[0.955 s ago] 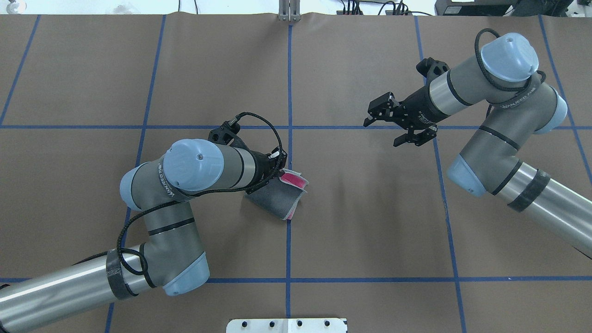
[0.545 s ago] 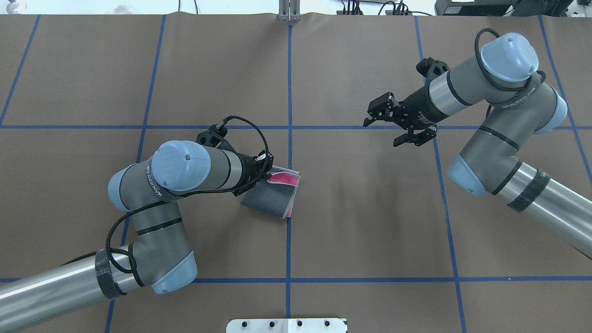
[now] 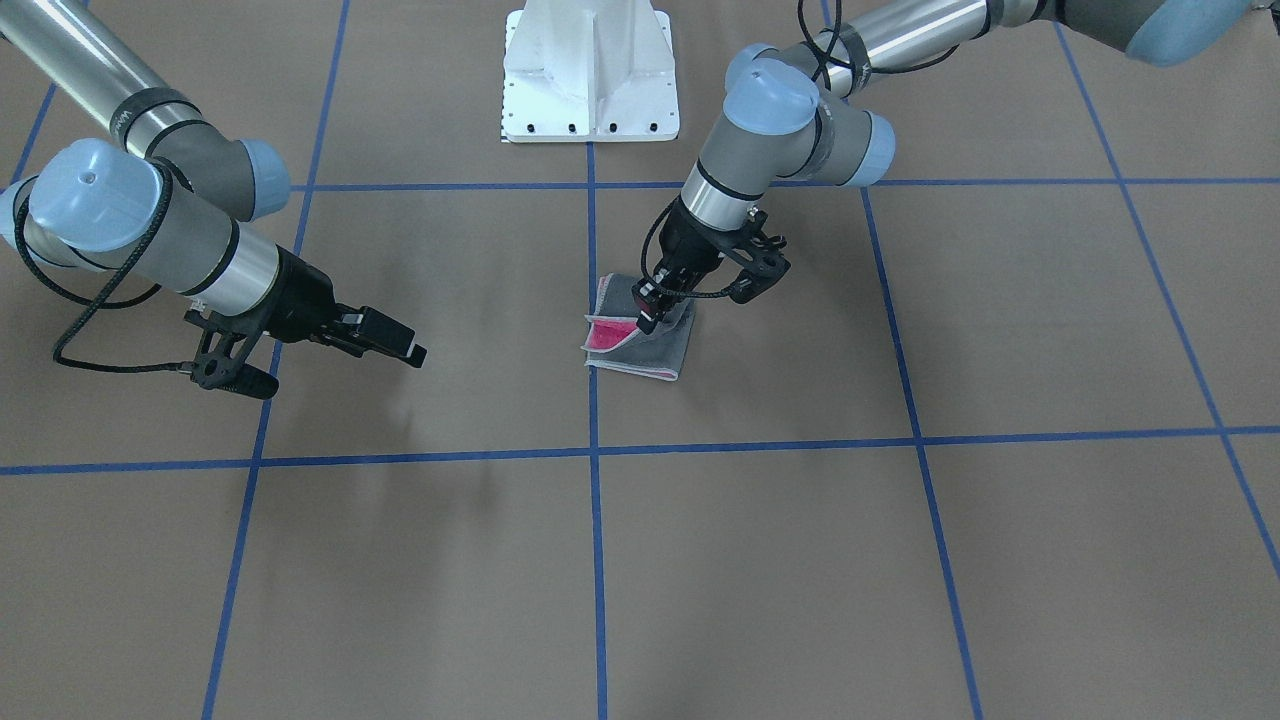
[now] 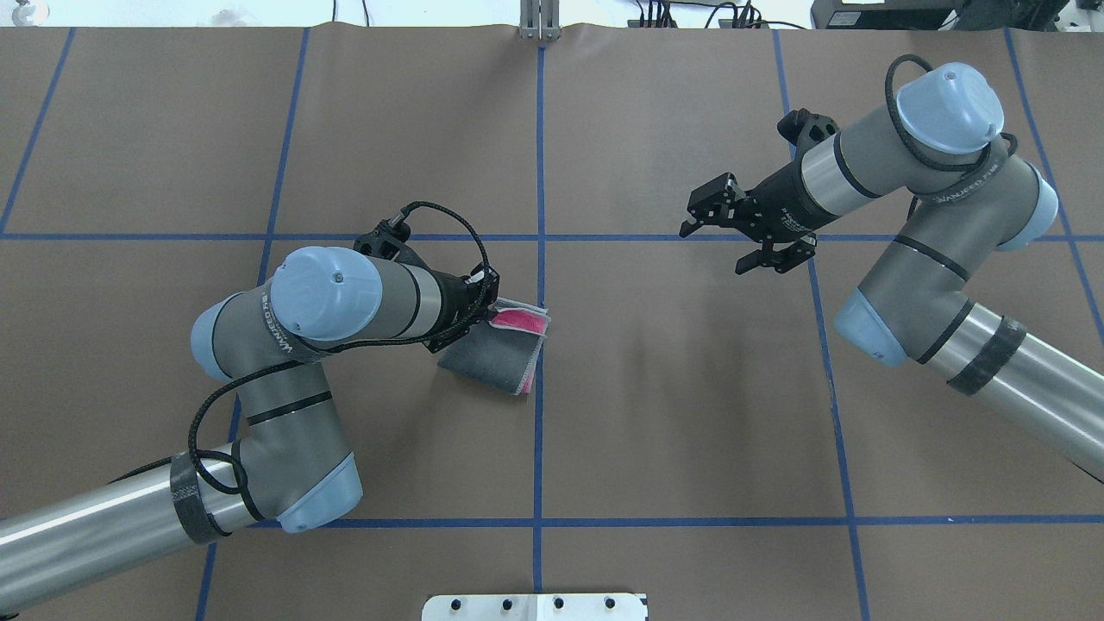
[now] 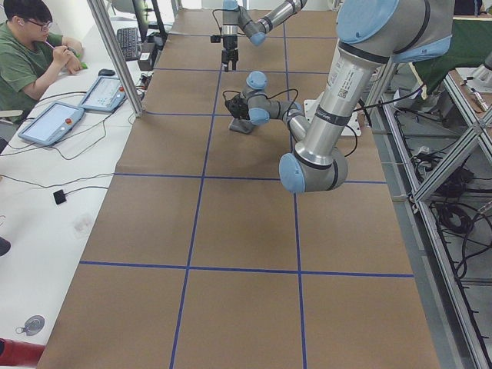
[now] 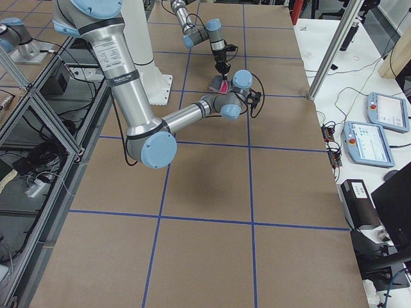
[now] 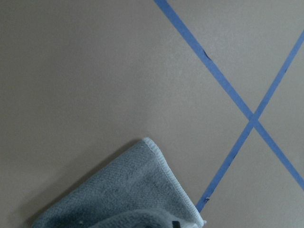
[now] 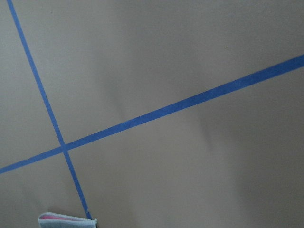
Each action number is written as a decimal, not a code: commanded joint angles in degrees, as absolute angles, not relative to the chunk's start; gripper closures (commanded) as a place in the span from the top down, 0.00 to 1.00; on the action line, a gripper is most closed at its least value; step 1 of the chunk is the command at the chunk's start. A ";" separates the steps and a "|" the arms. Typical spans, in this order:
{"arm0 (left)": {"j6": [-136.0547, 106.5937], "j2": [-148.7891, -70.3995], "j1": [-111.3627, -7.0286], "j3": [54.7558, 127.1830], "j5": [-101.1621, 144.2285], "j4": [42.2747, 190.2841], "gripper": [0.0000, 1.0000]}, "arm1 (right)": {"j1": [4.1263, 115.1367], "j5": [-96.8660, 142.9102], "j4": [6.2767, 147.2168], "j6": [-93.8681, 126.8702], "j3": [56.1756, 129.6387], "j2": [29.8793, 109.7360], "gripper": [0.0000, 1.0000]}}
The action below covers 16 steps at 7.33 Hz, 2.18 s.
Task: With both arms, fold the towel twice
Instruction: 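Press the folded end down onto the towel with the left gripper, then open the left gripper and raise it away from the folded towel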
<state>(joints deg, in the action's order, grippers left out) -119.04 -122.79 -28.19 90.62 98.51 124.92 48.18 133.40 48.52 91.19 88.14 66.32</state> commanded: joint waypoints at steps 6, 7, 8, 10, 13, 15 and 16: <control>-125.59 -123.31 -30.49 87.89 98.44 125.51 0.00 | 48.16 133.42 48.52 90.97 87.98 66.53 0.99; -125.86 -123.40 -30.76 87.54 98.44 125.51 0.00 | 48.16 133.33 48.52 90.97 87.98 66.53 0.99; -127.08 -123.49 -31.46 87.02 98.44 125.51 0.00 | 48.16 133.33 48.52 90.97 87.98 66.45 0.99; -127.35 -123.49 -32.34 86.66 98.44 125.60 0.00 | 48.16 133.33 48.52 90.97 87.98 66.53 0.99; -128.84 -123.49 -34.88 86.40 98.44 125.60 0.50 | 48.16 133.33 48.52 90.97 88.07 66.88 0.99; -129.46 -123.57 -36.90 84.30 98.44 125.59 0.87 | 48.16 133.33 48.52 90.88 88.07 66.88 0.99; -129.72 -123.57 -37.78 84.11 98.44 125.60 0.91 | 48.16 133.33 48.52 90.88 88.07 66.80 0.99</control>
<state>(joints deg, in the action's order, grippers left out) -129.39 -123.54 -36.60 84.76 98.44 125.58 48.16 133.33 48.52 90.89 88.04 66.86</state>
